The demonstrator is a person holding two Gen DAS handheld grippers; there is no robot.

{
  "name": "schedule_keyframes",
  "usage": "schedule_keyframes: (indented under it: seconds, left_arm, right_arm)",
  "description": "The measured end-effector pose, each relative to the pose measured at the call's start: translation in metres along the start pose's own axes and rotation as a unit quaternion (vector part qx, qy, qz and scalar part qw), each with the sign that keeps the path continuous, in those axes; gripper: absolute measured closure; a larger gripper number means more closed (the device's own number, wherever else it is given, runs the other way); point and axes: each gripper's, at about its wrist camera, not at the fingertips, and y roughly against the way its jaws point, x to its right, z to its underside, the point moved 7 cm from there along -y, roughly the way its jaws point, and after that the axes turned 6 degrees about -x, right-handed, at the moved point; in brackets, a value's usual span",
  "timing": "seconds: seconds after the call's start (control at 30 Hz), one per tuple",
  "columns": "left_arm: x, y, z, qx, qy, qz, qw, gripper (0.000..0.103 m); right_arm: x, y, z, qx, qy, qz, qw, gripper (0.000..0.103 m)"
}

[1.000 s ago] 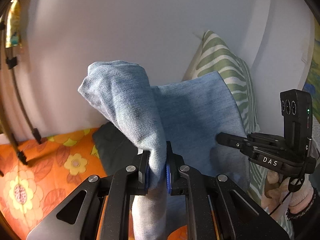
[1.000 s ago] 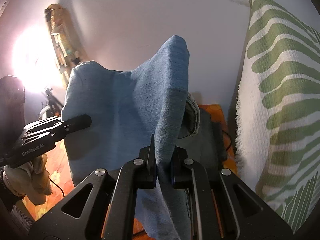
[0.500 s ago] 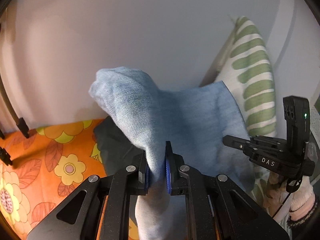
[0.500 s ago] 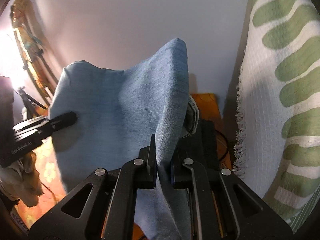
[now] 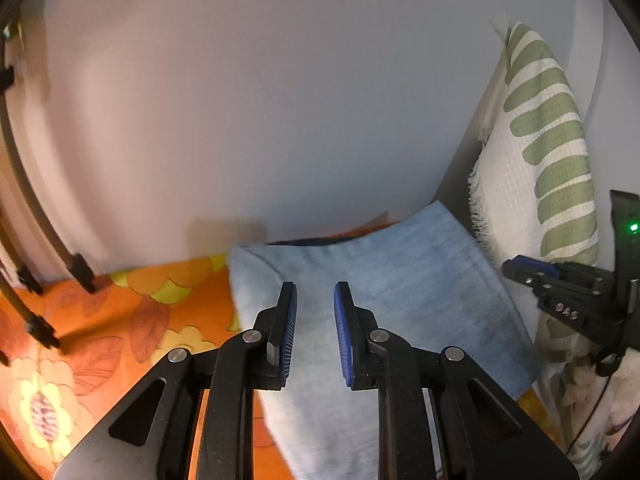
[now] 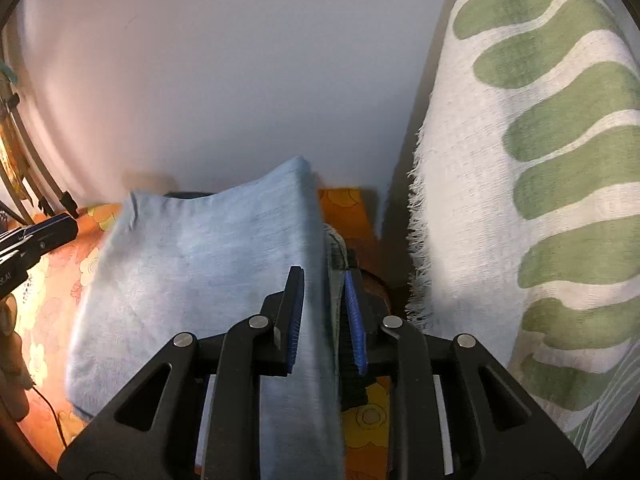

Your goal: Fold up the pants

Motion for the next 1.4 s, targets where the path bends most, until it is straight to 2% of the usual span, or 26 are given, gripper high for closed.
schedule_keyframes:
  seconds: [0.33,0.5,0.6,0.73,0.77,0.83,0.87,0.97,1.03,1.1,1.17,1.23,1.4]
  left_arm:
    - [0.001,0.047,0.010,0.012,-0.011,0.003,0.9999,0.086]
    - [0.011,0.085,0.019,0.024,-0.020,0.009,0.9995,0.086]
    - [0.017,0.114,0.025,0.034,-0.029,0.015,0.9989,0.086]
    - [0.024,0.152,0.036,0.047,-0.040,0.018,0.9979,0.085]
    - [0.024,0.161,0.039,0.050,-0.040,0.020,0.9977,0.084]
    - [0.026,0.183,0.046,0.057,-0.042,0.023,0.9972,0.070]
    - [0.026,0.189,0.048,0.061,-0.043,0.023,0.9969,0.060]
    - [0.029,0.217,0.060,0.075,-0.054,0.021,0.9955,0.057]
    - [0.030,0.233,0.072,0.076,-0.056,0.024,0.9952,0.053]
    - [0.030,0.247,0.083,0.075,-0.052,0.030,0.9954,0.047]
    - [0.030,0.260,0.094,0.075,-0.047,0.034,0.9954,0.045]
    - [0.032,0.273,0.108,0.076,-0.049,0.035,0.9953,0.043]
    - [0.032,0.298,0.145,0.074,-0.042,0.043,0.9954,0.037]
  right_arm:
    - [-0.006,0.038,0.009,0.019,-0.001,-0.009,1.000,0.081]
    - [-0.015,0.071,0.021,0.033,-0.006,-0.024,0.999,0.080]
    - [-0.022,0.101,0.030,0.055,-0.006,-0.022,0.998,0.054]
    - [-0.035,0.137,0.044,0.075,0.004,-0.023,0.997,0.050]
    - [-0.038,0.146,0.048,0.079,0.004,-0.025,0.997,0.048]
    - [-0.044,0.162,0.056,0.086,0.004,-0.028,0.996,0.037]
    - [-0.046,0.170,0.062,0.091,0.003,-0.027,0.995,0.037]
    - [-0.053,0.191,0.079,0.098,-0.004,-0.035,0.995,0.035]
    - [-0.058,0.204,0.093,0.104,-0.010,-0.037,0.994,0.028]
    - [-0.063,0.215,0.103,0.110,-0.008,-0.032,0.993,0.026]
    - [-0.071,0.232,0.117,0.122,0.003,-0.018,0.992,0.025]
    - [-0.077,0.246,0.129,0.132,0.007,-0.009,0.991,0.018]
    - [-0.091,0.279,0.162,0.159,-0.002,-0.012,0.987,0.011]
